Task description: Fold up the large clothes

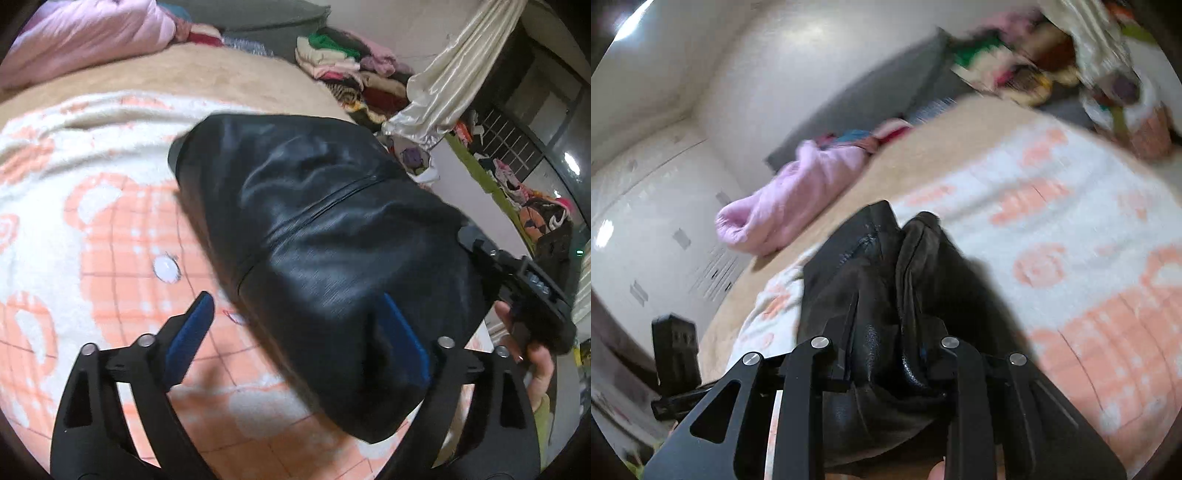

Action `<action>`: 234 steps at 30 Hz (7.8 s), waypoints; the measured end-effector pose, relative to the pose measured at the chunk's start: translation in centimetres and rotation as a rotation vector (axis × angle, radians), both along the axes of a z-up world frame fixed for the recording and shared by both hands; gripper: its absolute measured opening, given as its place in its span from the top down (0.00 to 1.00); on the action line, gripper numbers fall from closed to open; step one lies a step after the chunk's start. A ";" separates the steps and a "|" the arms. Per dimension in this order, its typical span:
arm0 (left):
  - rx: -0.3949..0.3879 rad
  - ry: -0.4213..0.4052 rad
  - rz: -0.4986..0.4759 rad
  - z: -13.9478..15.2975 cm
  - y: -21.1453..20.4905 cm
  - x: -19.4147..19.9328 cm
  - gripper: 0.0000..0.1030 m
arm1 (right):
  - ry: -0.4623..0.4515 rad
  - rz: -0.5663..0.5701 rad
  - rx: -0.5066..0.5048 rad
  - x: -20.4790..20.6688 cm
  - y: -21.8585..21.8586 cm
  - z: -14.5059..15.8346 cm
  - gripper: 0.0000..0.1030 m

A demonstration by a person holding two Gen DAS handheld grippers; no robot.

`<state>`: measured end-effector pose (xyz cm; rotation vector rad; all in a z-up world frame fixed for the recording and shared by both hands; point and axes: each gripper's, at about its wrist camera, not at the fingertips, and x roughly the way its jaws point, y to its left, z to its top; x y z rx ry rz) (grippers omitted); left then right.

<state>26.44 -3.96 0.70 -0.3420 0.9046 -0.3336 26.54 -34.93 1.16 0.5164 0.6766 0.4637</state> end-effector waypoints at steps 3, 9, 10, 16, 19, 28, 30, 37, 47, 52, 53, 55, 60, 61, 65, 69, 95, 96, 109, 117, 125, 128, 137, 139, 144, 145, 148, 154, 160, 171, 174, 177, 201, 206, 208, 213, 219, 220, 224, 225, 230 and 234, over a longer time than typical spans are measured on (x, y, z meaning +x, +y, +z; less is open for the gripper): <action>-0.034 0.066 -0.016 -2.0 -1.0 0.3 0.13 | 0.117 -0.030 -0.039 1.3 -1.2 -3.8 0.74; -0.086 0.128 -0.049 -3.8 -3.0 0.7 0.09 | 0.222 -0.088 -0.115 1.8 -2.1 -5.7 0.32; -0.092 0.134 -0.050 -3.8 -3.1 0.9 0.09 | 0.232 -0.078 -0.101 1.8 -2.3 -5.9 0.32; -0.044 0.124 -0.062 -3.4 -2.8 1.1 0.09 | 0.320 -0.045 0.141 1.6 -3.1 -8.7 0.57; 0.029 0.086 -0.040 -2.3 -1.5 1.0 0.09 | 0.346 -0.046 0.227 -0.6 -2.1 -8.4 0.60; 0.151 0.079 -0.052 -2.4 0.1 0.6 0.09 | 0.318 -0.057 0.021 -3.8 1.0 -5.6 0.15; 0.168 0.067 -0.063 -2.3 -0.3 0.3 0.09 | 0.198 -0.086 -0.032 -3.8 0.4 -2.8 0.15; 0.204 0.053 -0.082 -2.2 -1.4 0.2 0.09 | 0.064 -0.022 -0.244 2.2 4.8 0.2 0.38; 0.232 0.033 -0.091 -2.0 -3.0 0.5 0.09 | 0.034 0.026 -0.347 3.9 7.4 -2.6 0.58; 0.239 0.026 -0.094 -1.8 -3.6 0.5 0.09 | -0.027 0.055 -0.288 3.0 6.8 -1.5 0.85; 0.242 0.022 -0.092 -1.7 -3.7 0.4 0.09 | -0.049 0.062 -0.262 2.6 6.5 -1.0 0.85; 0.241 0.013 -0.095 -1.5 -3.9 0.2 0.09 | -0.072 0.066 -0.207 2.2 5.7 -0.2 0.86; 0.238 -0.010 -0.121 -1.4 -4.8 0.1 0.08 | -0.071 0.037 -0.174 2.0 3.6 0.5 0.86; 0.252 -0.014 -0.125 -1.4 -5.1 0.1 0.08 | -0.046 0.029 -0.171 2.3 3.3 0.0 0.86; 0.271 -0.016 -0.136 -1.7 -5.7 0.2 0.08 | 0.045 -0.012 -0.248 3.2 3.1 -2.5 0.85; 0.261 -0.014 -0.131 -1.7 -5.8 0.5 0.08 | 0.117 -0.037 -0.237 4.0 3.0 -5.1 0.81; 0.234 -0.006 -0.115 -1.5 -4.6 -0.7 0.09 | 0.153 -0.023 -0.165 -1.6 2.0 -3.4 0.38; 0.231 -0.004 -0.114 -1.4 -4.6 -0.8 0.09 | 0.153 -0.020 -0.171 -1.9 2.2 -3.2 0.36; -0.057 0.091 -0.071 -2.3 0.3 0.0 0.09 | 0.160 0.020 -0.102 -4.1 2.5 -3.5 0.09; -0.222 0.252 -0.109 -5.9 0.6 3.3 0.09 | 0.347 0.105 0.082 -2.0 1.7 -8.0 0.09; -0.272 0.243 -0.088 -7.0 0.8 3.6 0.20 | 0.275 0.206 0.091 -0.7 3.3 -7.9 0.41; -0.224 0.204 -0.050 -5.6 1.5 2.8 0.24 | 0.227 0.238 0.058 -0.7 4.7 -7.0 0.45; -0.210 0.209 0.042 -5.5 6.1 1.1 0.21 | 0.195 0.302 0.010 -1.0 9.2 -6.8 0.42; -0.202 0.206 0.038 -5.4 6.0 1.2 0.19 | 0.201 0.293 0.015 -1.0 8.9 -6.9 0.39; -0.174 0.212 0.035 -4.8 5.3 1.4 0.09 | 0.196 0.248 -0.010 -1.4 8.3 -6.9 0.23; -0.167 0.211 0.034 -4.6 5.2 1.3 0.09 | 0.189 0.242 -0.023 -1.5 8.5 -6.8 0.22; -0.145 0.205 0.036 -4.3 5.0 1.1 0.09 | 0.162 0.213 -0.076 -2.0 8.6 -6.1 0.17; -0.091 0.185 0.041 -3.5 4.9 0.3 0.09 | 0.145 0.166 -0.123 -2.5 9.6 -5.5 0.13; -0.024 0.152 0.035 -2.2 4.5 -0.5 0.09 | 0.120 0.100 -0.170 -3.9 8.7 -4.7 0.08; 0.068 0.065 0.017 0.2 3.3 -4.4 0.09 | -0.020 0.019 -0.277 -8.7 8.9 -2.5 0.04; 0.085 0.044 0.012 0.7 2.9 -5.6 0.09 | -0.062 0.018 -0.294 -10.3 9.5 -1.8 0.04; 0.089 0.022 0.018 1.1 3.0 -6.7 0.09 | -0.092 0.017 -0.295 -11.8 9.7 -1.2 0.04; 0.144 -0.066 0.090 0.1 3.5 -15.4 0.09 | -0.102 -0.003 -0.397 -22.0 9.9 -2.4 0.04; 0.143 -0.068 0.098 0.2 3.5 -15.9 0.09 | -0.095 0.002 -0.402 -22.2 9.9 -2.6 0.04; 0.160 -0.065 0.108 0.3 3.5 -16.0 0.09 | -0.095 0.002 -0.403 -22.2 9.8 -2.6 0.04; 0.180 -0.074 0.108 0.3 3.5 -16.2 0.09 | -0.094 0.002 -0.411 -22.5 9.8 -2.8 0.04; 0.183 -0.079 0.099 0.3 3.3 -16.4 0.09 | -0.092 0.004 -0.416 -22.5 9.9 -2.9 0.04; 0.183 -0.077 0.099 0.3 3.3 -16.4 0.09 | -0.092 0.002 -0.419 -22.5 9.9 -2.8 0.04; 0.186 -0.078 0.102 0.3 3.2 -16.5 0.09 | -0.091 0.001 -0.424 -22.6 10.0 -2.9 0.04; 0.187 -0.077 0.102 0.4 3.2 -16.5 0.09 | -0.093 0.001 -0.422 -22.6 10.0 -2.8 0.04; 0.188 -0.088 0.108 0.5 3.3 -16.5 0.09 | -0.092 0.001 -0.420 -22.6 10.0 -2.8 0.04; 0.193 -0.096 0.113 0.6 3.4 -16.5 0.09 | -0.099 -0.002 -0.425 -22.6 10.0 -2.8 0.04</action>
